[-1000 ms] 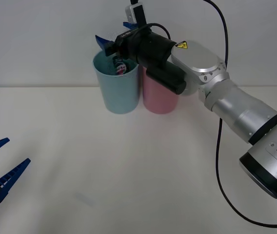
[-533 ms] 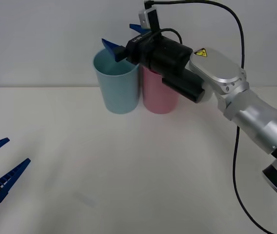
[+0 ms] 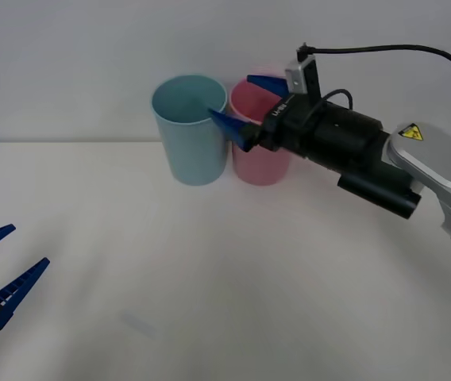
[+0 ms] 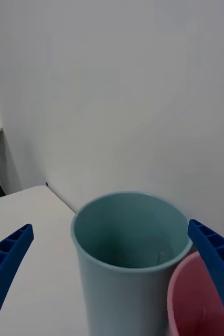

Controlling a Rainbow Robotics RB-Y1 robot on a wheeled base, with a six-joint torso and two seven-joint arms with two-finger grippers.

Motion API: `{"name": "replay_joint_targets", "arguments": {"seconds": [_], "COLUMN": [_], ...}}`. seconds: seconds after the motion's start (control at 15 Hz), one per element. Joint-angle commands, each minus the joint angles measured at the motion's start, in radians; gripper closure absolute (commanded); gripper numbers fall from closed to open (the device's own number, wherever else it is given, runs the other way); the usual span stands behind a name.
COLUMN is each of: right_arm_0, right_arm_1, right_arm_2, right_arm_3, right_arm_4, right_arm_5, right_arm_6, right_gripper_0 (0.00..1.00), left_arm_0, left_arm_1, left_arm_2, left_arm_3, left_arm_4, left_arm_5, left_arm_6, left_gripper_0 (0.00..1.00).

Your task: Grasp the object on the table and drop it into the matching bin: aluminum can to the light blue bin, PET bottle to the pink bin.

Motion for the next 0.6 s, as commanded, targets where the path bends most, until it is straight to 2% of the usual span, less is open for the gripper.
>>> {"name": "replay_joint_targets", "arguments": {"seconds": [0.07,0.27,0.6], "right_arm_0": [0.146,0.283,0.482], "right_arm_1": [-0.116,-0.202,-0.215], "right_arm_2": [-0.049,-0.120,-0.316], "right_arm_3": [-0.165,-0.277,-0.300], "right_arm_4": [-0.033,-0.052,-0.038], "right_arm_5": [-0.019,-0.052,-0.266], "right_arm_6": [0.022,0.055,0.112], "right_gripper_0": [0.00,0.00,0.00], "left_arm_0": [0.000,0.000,0.000], "left_arm_1": [0.000,0.000,0.000], "left_arm_2": [0.000,0.000,0.000], "left_arm_3": [0.000,0.000,0.000], "left_arm_4": [0.000,0.000,0.000], "left_arm_5": [0.000,0.000,0.000], "left_arm_6": [0.000,0.000,0.000], "left_gripper_0": [0.00,0.00,0.00]}}
